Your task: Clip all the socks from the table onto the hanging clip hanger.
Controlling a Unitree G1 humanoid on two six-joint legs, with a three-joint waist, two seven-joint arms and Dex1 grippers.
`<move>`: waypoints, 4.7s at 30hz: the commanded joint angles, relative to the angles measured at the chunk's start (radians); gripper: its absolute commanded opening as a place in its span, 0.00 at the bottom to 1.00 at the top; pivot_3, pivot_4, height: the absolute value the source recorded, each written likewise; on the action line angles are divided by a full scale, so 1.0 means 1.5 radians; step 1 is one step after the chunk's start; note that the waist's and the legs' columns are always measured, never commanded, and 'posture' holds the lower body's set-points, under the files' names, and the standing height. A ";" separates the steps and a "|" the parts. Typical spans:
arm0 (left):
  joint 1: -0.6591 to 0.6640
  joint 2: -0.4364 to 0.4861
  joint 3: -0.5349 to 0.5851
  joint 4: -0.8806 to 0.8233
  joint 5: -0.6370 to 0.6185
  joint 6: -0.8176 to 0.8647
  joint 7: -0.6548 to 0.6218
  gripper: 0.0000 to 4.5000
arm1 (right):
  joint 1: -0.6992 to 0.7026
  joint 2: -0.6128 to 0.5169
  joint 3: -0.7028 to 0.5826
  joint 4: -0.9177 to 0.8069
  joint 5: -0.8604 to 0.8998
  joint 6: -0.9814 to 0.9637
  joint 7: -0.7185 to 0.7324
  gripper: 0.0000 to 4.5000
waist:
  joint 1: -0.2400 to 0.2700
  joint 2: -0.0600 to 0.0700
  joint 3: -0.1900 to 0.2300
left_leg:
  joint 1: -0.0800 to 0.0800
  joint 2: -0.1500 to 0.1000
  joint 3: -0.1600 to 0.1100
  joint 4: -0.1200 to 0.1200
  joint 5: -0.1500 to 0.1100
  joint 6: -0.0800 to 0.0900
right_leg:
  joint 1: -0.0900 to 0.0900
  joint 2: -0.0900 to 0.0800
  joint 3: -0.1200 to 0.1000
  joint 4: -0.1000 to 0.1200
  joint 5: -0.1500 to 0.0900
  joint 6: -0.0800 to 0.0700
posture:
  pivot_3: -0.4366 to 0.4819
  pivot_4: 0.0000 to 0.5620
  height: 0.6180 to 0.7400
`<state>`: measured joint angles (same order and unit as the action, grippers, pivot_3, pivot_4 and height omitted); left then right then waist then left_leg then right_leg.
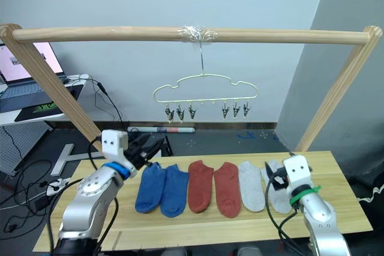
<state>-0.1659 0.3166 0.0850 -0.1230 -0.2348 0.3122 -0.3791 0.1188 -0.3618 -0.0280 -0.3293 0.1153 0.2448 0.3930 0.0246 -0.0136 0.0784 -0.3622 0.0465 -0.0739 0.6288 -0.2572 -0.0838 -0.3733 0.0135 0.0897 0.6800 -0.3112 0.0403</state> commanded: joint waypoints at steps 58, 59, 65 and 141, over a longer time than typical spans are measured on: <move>-0.224 -0.056 0.005 0.298 0.066 -0.189 0.023 0.53 | -0.299 0.027 0.070 -0.166 0.158 0.264 0.029 1.00 | -0.006 -0.006 0.018 | -0.002 0.000 0.000 0.000 0.000 0.000 | -0.002 0.001 0.001 -0.001 0.001 0.001 | 0.56 0.16 1.00; -0.224 -0.056 0.006 0.298 0.066 -0.190 0.023 0.53 | -0.300 0.027 0.069 -0.166 0.157 0.263 0.028 1.00 | -0.006 -0.006 0.018 | -0.002 0.000 0.000 0.000 0.000 0.000 | -0.002 0.001 0.001 -0.001 0.001 0.001 | 0.56 0.16 1.00; -0.235 -0.050 0.012 0.307 0.068 -0.195 0.021 0.53 | -0.304 0.026 0.069 -0.163 0.159 0.264 0.025 1.00 | -0.006 -0.006 0.018 | -0.002 0.000 0.000 0.000 0.000 0.000 | -0.002 0.001 0.001 -0.001 0.001 0.001 | 0.56 0.16 1.00; -0.195 -0.051 0.004 0.216 0.032 -0.092 0.010 0.03 | -0.166 0.099 -0.072 0.377 0.023 0.150 -0.161 1.00 | -0.018 -0.006 0.040 | -0.003 0.000 0.002 -0.001 0.000 0.000 | -0.005 0.001 0.004 -0.001 0.002 0.002 | 0.59 0.23 1.00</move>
<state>-0.4616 0.2355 0.0856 0.2297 -0.1820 0.1708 -0.3645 -0.1226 -0.2126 -0.1141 0.2277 0.1398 0.4951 0.1519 -0.0026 -0.0220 0.1386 -0.3669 0.0463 -0.0707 0.6278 -0.2574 -0.0835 -0.3802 0.0146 0.0959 0.6789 -0.3077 0.0425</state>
